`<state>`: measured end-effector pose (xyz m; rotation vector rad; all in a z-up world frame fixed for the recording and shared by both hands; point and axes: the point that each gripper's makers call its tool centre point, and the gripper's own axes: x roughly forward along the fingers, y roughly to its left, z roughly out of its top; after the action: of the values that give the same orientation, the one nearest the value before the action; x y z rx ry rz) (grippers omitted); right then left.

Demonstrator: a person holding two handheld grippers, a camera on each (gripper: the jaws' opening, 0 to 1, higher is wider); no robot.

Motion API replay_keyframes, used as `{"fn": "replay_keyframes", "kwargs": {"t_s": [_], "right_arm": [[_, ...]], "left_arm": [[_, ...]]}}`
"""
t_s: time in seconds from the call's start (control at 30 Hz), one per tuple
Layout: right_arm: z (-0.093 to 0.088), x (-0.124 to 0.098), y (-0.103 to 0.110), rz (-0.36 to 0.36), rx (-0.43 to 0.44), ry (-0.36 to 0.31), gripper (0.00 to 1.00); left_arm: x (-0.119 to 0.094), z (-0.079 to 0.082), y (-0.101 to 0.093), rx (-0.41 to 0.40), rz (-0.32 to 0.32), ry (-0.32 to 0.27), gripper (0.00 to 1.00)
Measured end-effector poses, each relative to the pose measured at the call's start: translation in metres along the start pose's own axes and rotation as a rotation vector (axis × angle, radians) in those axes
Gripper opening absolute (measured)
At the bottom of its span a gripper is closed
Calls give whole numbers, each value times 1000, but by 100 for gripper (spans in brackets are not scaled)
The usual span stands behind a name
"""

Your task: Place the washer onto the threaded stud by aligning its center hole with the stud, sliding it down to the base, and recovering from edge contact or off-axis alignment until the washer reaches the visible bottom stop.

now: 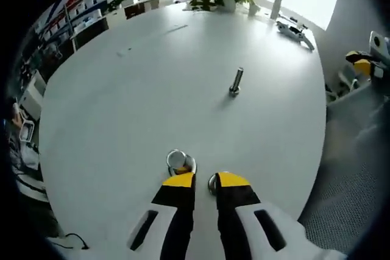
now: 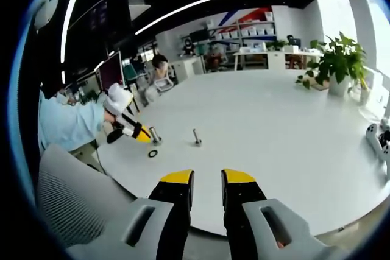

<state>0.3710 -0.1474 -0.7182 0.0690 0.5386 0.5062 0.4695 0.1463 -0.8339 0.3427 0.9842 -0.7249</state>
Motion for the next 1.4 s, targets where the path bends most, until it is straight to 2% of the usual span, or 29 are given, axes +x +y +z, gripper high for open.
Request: {"fn": "replay_keyframes", "kwargs": {"t_s": [0.2, 0.27, 0.33, 0.67, 0.9, 1.07, 1.2, 1.3, 1.33, 1.4], "right_arm": [[1, 1, 1, -2, 1, 1, 20], [2, 1, 2, -2, 2, 0, 20], [2, 1, 2, -2, 1, 1, 20], [3, 1, 2, -1, 2, 0, 20], [2, 1, 1, -3, 4, -1, 20], [2, 0, 1, -5, 5, -1, 20], [2, 1, 1, -5, 6, -1, 20], [2, 1, 1, -5, 6, -1, 20], [1, 1, 1, -5, 6, -1, 20], [1, 0, 0, -4, 6, -2, 20]], "left_arm": [[7, -6, -9, 30, -25, 20, 12], [10, -7, -14, 59, -49, 14, 12], [12, -12, -21, 79, -70, 37, 12], [25, -22, -9, 105, -27, 69, 11], [30, -27, -8, 95, -29, 82, 11], [31, -25, -5, 104, -5, 76, 6], [31, -26, -7, 162, 8, 77, 6], [32, -25, -8, 158, 21, 74, 4], [32, -24, -9, 195, 22, 68, 3], [31, -25, -8, 190, 30, 70, 3]]}}
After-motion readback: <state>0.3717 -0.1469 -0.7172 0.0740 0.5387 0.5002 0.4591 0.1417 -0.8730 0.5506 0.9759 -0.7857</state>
